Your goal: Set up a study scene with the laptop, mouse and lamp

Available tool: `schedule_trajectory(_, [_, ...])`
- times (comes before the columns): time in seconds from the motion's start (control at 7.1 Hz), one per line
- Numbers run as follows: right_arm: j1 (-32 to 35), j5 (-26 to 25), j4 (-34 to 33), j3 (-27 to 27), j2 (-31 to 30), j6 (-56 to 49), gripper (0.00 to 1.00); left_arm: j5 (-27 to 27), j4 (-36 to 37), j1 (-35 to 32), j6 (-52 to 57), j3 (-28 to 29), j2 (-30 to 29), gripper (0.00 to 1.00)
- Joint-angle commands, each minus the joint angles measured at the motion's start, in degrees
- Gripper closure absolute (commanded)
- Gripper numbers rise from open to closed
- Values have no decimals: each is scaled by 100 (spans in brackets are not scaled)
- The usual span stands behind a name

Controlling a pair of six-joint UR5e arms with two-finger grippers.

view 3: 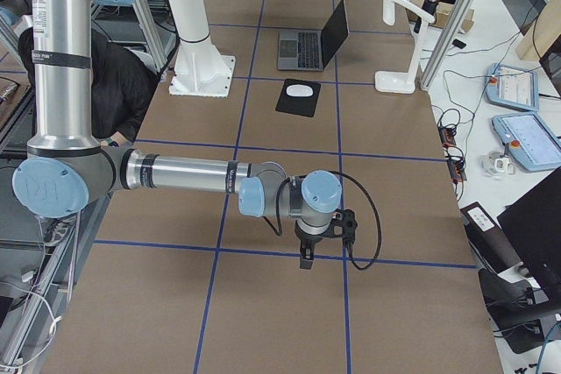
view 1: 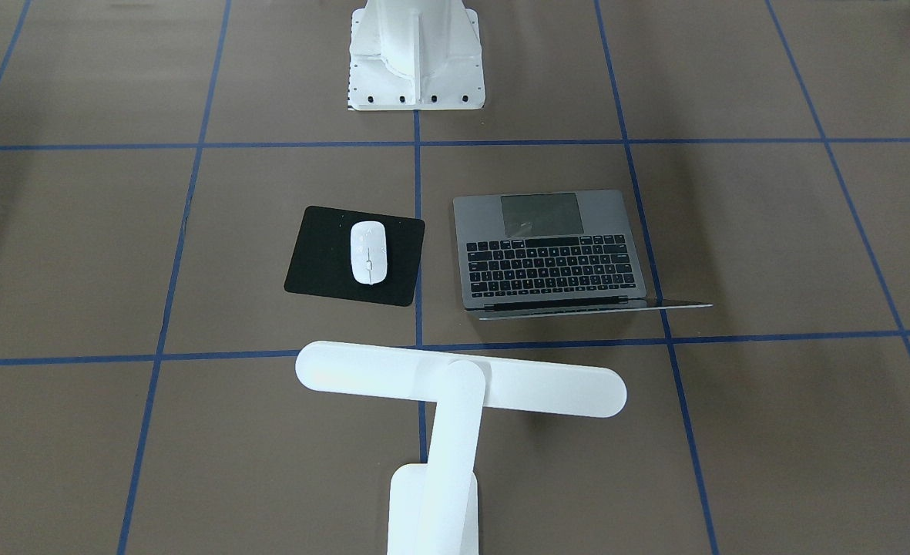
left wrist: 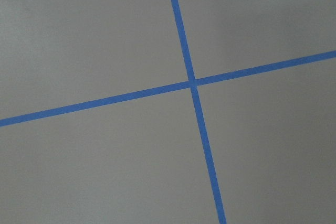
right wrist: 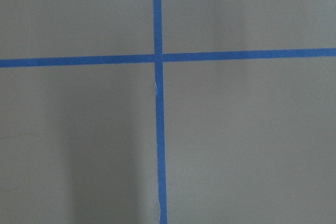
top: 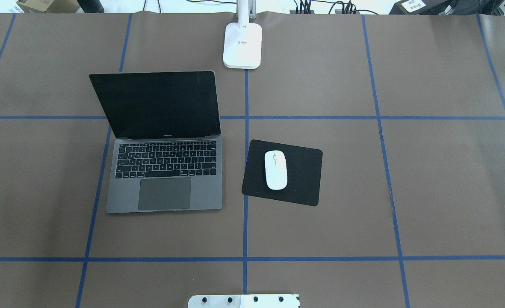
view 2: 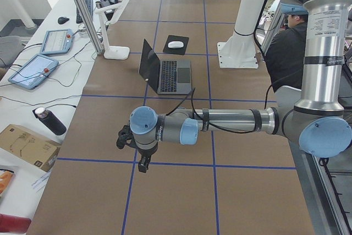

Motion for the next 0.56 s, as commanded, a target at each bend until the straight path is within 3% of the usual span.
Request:
schedule_trajectory(0.0, [0,136,-11,-35,-106,103,0,131,8,106,-753,-161,-45,1])
schedule_trajectory(0.42, [0,462,6,-27,-256,482,0,184,26,257,-816,-224,8,1])
